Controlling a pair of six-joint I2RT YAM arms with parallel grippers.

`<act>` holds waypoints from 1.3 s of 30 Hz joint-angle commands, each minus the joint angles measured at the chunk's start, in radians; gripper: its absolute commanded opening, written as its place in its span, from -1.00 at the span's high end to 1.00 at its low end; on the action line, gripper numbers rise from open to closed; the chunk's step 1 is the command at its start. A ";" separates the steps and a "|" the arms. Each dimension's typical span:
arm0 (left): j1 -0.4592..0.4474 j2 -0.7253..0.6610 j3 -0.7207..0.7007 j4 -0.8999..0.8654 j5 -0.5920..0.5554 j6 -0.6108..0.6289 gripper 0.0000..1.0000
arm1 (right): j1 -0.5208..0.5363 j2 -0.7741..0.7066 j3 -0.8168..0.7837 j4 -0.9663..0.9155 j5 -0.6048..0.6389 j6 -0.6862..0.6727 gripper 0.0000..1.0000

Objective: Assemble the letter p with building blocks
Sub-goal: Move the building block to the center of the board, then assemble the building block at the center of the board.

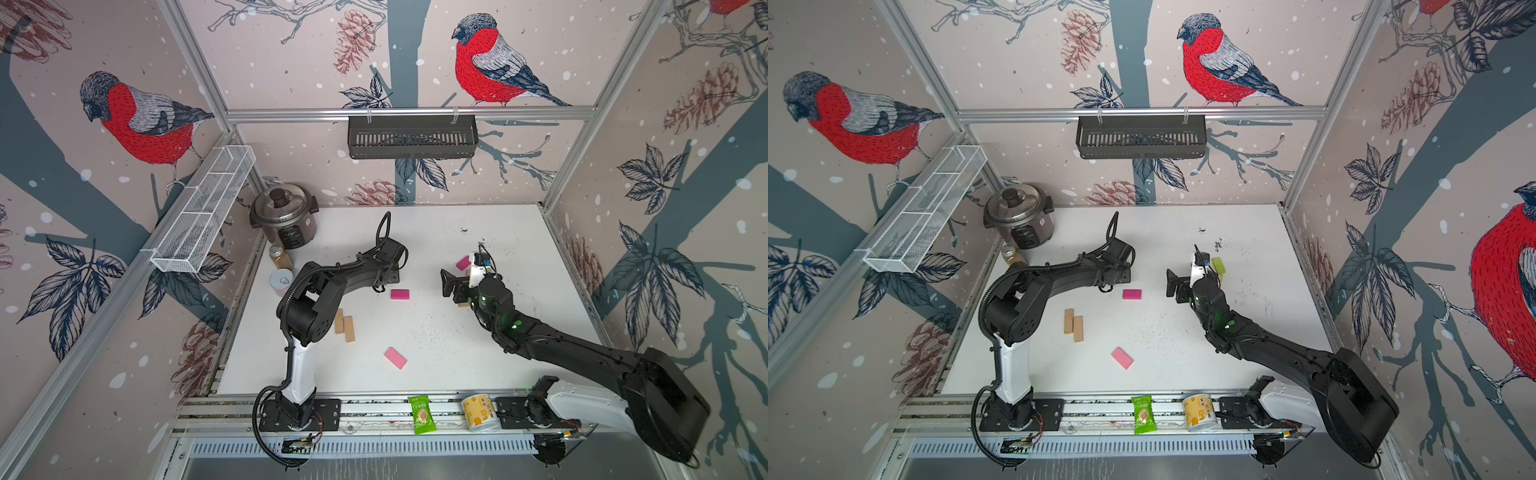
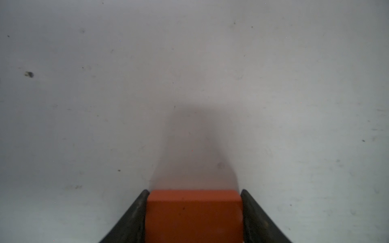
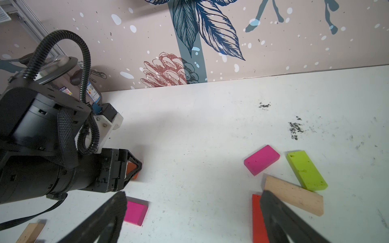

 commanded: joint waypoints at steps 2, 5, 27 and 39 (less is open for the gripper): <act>-0.002 0.020 0.015 -0.036 0.019 -0.005 -0.28 | 0.005 -0.002 0.007 0.006 0.016 -0.010 -1.00; -0.003 0.020 0.016 -0.036 0.024 -0.004 -0.32 | 0.006 -0.003 0.007 0.006 0.019 -0.011 -0.99; -0.003 -0.180 0.059 -0.090 0.021 -0.007 -0.95 | 0.006 -0.042 -0.001 -0.007 0.029 -0.023 -1.00; -0.002 -0.838 -0.238 -0.106 0.141 0.040 -0.95 | 0.012 -0.070 0.000 -0.020 -0.019 -0.060 -1.00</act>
